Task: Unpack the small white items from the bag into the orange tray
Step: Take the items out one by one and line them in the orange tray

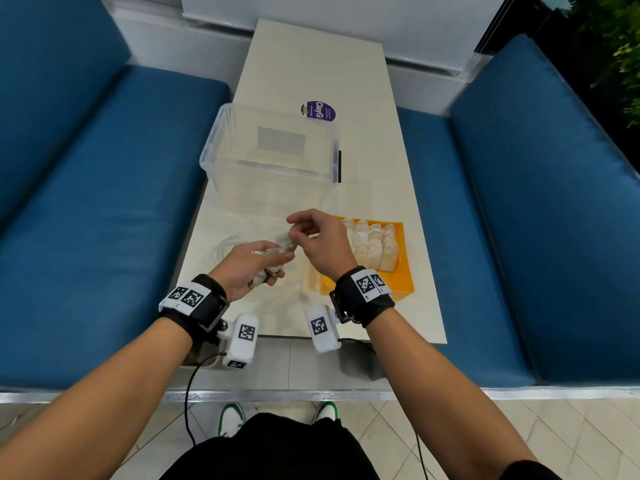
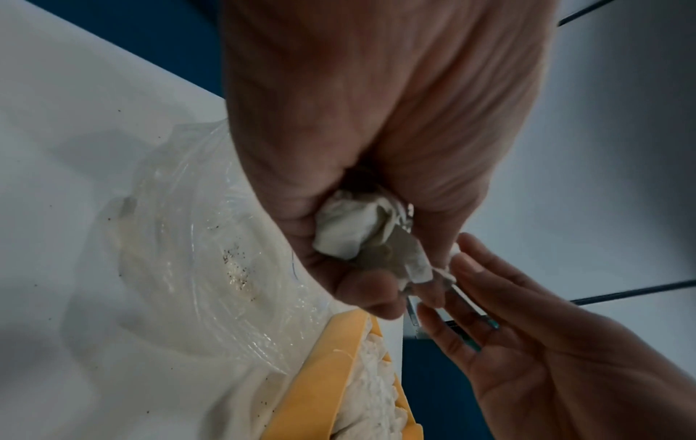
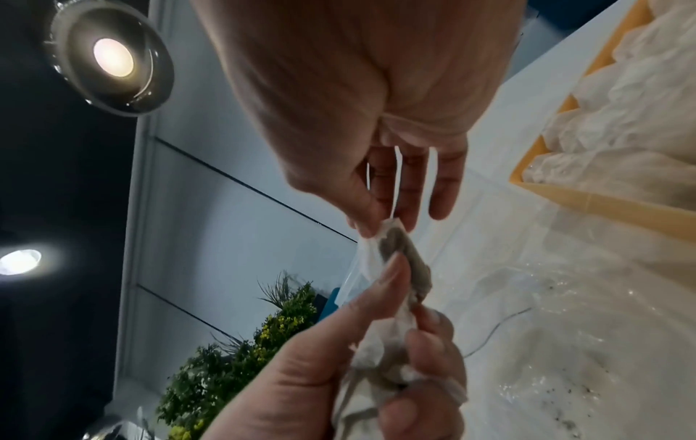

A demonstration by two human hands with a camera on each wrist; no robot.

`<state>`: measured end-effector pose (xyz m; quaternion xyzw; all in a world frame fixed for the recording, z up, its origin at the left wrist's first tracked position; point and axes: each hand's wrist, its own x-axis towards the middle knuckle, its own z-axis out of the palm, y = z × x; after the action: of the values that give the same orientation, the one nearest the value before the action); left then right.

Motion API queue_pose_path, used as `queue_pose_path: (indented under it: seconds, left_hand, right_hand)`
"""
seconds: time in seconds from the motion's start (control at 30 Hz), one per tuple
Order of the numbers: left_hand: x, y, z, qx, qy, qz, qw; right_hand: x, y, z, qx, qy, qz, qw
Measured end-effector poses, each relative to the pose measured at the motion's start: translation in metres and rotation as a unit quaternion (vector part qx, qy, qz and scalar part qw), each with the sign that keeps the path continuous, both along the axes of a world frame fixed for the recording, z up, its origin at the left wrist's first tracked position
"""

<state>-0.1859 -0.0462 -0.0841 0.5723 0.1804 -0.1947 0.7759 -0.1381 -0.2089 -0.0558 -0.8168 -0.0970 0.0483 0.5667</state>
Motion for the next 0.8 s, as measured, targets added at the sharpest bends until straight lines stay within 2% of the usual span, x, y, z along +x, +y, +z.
queue_pose_path:
  seconds: [0.2,0.3,0.6,0.8]
  left_hand:
    - [0.002,-0.006,0.003,-0.023,-0.008,-0.023,0.999]
    - [0.004,-0.013,0.006,-0.018,-0.024,-0.003,1.000]
    - [0.009,-0.031,0.014,0.094,-0.066,0.014,0.993]
    - [0.014,-0.042,0.012,0.166,-0.099,-0.008,0.981]
  right_hand:
    - [0.005,-0.010,0.001,0.009,0.001,-0.002,1.000]
    - [0.006,-0.016,0.002,0.010,-0.016,0.003,1.000]
    - [0.013,-0.034,-0.001,-0.035,-0.042,0.006,0.998]
    - [0.019,-0.058,0.009,-0.134,-0.113,0.044,0.984]
